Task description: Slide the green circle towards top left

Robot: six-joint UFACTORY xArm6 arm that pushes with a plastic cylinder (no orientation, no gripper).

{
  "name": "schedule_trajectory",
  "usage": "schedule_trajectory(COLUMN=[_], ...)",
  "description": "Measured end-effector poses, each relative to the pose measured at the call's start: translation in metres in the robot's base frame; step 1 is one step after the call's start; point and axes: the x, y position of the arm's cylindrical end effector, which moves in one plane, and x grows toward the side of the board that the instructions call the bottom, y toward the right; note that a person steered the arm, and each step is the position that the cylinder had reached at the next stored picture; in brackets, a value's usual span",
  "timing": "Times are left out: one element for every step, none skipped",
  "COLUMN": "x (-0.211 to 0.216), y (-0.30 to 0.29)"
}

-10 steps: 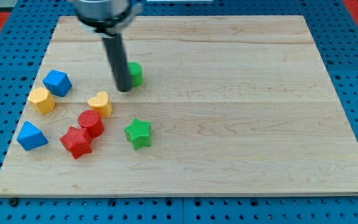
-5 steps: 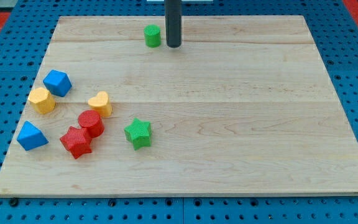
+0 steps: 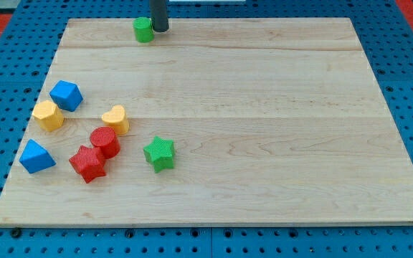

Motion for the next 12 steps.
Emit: schedule_trajectory(x=[0.0,0.0,0.0,-0.003,-0.011,0.0,0.001,0.002,0.006,0.007,0.019,0.022], y=[0.0,0.0,0.0,0.0,-0.01,-0.048,-0.064,-0.049,-0.059,-0.048,-0.072,-0.075])
